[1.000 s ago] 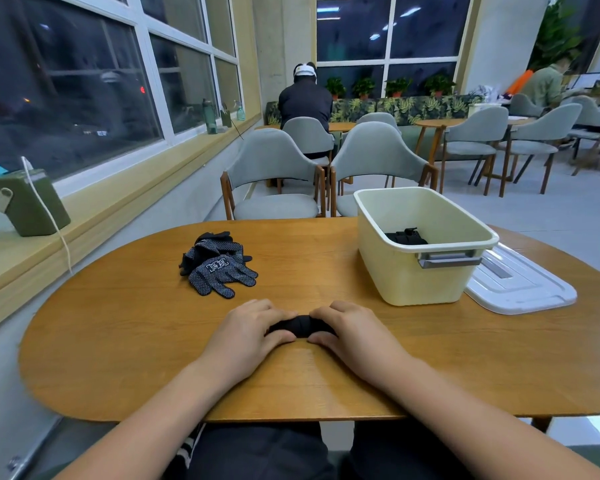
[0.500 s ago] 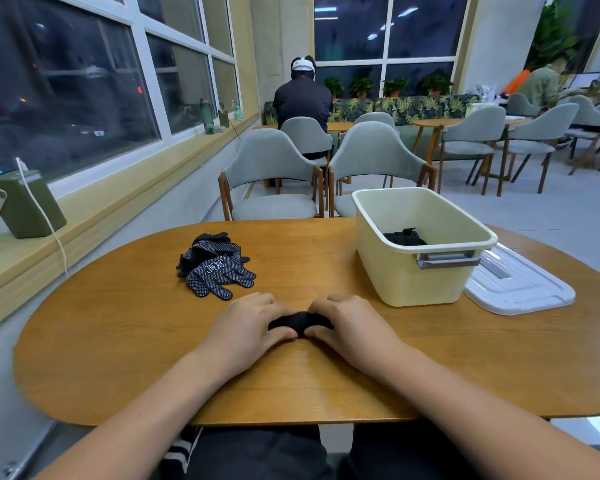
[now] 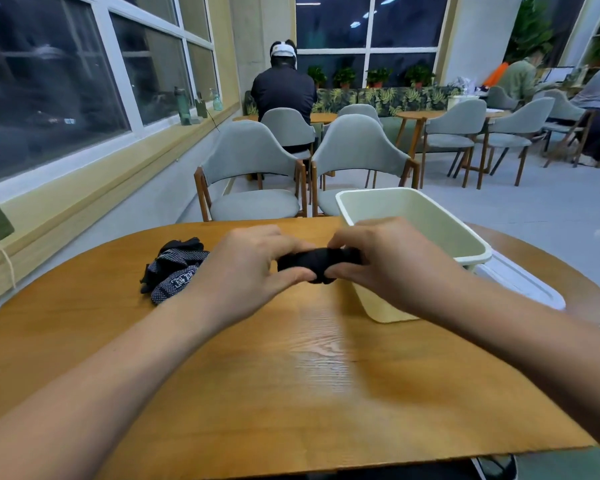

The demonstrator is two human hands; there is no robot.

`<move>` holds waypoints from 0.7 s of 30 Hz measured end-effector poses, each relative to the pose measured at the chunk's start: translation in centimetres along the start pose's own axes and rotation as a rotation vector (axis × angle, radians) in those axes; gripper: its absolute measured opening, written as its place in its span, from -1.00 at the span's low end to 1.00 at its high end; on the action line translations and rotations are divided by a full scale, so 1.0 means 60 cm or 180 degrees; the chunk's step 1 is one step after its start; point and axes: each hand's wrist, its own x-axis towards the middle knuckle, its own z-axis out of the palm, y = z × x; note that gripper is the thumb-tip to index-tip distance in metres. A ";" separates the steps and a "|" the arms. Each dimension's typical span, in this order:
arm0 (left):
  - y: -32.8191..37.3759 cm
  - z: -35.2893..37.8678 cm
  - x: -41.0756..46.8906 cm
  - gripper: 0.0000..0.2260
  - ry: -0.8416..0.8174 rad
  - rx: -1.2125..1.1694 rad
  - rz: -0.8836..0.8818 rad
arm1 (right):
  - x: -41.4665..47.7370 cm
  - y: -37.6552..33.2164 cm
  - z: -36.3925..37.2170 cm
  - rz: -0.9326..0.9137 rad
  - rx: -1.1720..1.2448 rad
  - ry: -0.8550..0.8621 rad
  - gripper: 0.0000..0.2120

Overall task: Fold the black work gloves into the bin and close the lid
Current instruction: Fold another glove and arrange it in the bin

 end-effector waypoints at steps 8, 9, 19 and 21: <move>0.030 0.023 0.122 -0.68 0.0097 -0.0072 0.0235 | 0.025 0.098 -0.076 0.0133 -0.0087 0.0023 -0.75; 0.032 0.029 0.137 -0.69 0.0105 -0.0090 0.0250 | 0.028 0.111 -0.081 0.0203 -0.0068 0.0002 -0.75; 0.036 0.108 0.260 -0.65 -0.0573 -0.0281 0.0160 | 0.042 0.227 -0.079 0.0650 -0.0040 -0.0357 -0.71; 0.032 0.121 0.273 -0.64 -0.0757 -0.0286 0.0122 | 0.044 0.243 -0.073 0.0721 0.0038 -0.0536 -0.74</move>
